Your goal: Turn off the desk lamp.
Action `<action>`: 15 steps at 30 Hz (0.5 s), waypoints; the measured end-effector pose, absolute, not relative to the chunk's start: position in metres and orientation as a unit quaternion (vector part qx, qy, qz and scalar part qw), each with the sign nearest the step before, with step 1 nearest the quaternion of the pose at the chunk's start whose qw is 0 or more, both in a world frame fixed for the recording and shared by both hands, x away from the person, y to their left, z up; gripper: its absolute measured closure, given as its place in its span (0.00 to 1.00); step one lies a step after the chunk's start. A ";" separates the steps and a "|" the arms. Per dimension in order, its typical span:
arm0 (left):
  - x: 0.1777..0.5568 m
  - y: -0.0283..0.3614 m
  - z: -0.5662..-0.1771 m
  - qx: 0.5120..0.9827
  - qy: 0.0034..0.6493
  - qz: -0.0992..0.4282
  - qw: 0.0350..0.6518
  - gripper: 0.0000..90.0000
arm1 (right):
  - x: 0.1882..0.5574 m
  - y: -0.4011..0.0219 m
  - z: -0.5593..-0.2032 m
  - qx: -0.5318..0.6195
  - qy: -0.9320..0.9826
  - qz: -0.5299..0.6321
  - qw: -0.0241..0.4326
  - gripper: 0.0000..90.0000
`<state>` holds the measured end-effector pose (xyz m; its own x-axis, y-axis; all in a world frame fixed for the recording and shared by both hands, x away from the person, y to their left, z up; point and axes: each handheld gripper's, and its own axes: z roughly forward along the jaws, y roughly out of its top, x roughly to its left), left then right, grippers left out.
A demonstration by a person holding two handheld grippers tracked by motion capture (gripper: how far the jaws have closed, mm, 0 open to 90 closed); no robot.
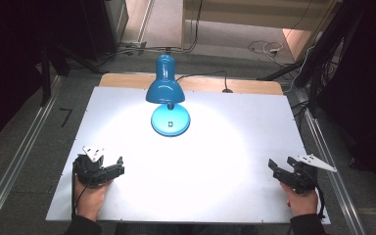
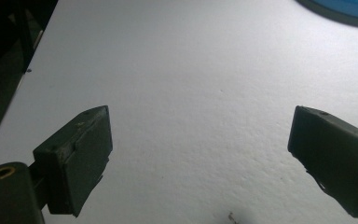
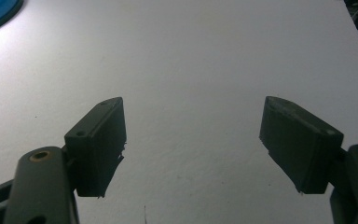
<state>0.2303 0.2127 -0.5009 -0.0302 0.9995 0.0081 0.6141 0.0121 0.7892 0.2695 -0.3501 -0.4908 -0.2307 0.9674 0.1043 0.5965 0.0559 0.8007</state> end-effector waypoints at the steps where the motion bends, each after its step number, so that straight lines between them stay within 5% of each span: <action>1: 0.230 0.212 -0.500 0.628 0.641 0.319 0.305 0.09 | 0.270 -0.351 -0.491 0.572 0.685 0.382 0.242 0.24; 15: 0.233 0.207 -0.496 0.628 0.634 0.311 0.328 0.13 | 0.270 -0.351 -0.490 0.571 0.685 0.384 0.240 0.24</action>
<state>0.2329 0.2070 -0.4961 0.0045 0.9997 -0.0257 0.5920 0.0181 0.8057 0.2697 -0.3508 -0.4903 -0.2322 0.9664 0.1103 0.5977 0.0523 0.8000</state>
